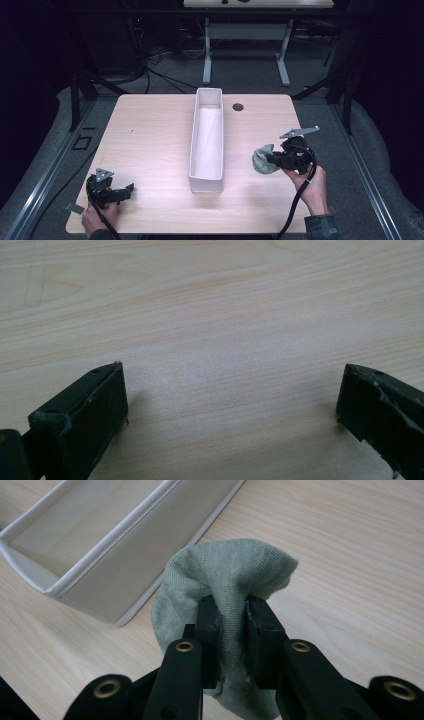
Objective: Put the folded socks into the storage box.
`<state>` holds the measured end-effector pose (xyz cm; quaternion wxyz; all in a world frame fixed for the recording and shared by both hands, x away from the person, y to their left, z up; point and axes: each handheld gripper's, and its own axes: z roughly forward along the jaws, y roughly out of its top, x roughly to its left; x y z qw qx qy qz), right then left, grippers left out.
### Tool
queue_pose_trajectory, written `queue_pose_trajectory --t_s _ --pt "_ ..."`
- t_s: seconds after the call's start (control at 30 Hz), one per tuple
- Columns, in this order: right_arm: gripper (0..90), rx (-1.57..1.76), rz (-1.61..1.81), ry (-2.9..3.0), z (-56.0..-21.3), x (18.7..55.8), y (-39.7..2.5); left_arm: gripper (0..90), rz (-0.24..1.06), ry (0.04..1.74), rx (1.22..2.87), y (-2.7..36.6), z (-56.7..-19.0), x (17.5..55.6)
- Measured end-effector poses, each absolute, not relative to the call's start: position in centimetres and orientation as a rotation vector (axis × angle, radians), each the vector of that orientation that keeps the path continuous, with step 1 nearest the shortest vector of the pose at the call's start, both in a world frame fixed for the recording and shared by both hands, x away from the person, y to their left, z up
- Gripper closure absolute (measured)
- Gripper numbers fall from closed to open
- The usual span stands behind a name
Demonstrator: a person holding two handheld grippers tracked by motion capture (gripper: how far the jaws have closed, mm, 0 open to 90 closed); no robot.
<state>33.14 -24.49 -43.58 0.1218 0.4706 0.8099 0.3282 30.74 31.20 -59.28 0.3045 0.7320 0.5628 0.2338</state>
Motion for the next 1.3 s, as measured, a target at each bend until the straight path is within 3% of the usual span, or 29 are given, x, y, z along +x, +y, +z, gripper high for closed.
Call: queue_pose_trajectory --t_s 1.3 --pt "77.7 1.286 0.989 2.442 -39.7 34.3 -22.3 0.2 0.619 1.491 1.939 31.2 -59.3 30.7"
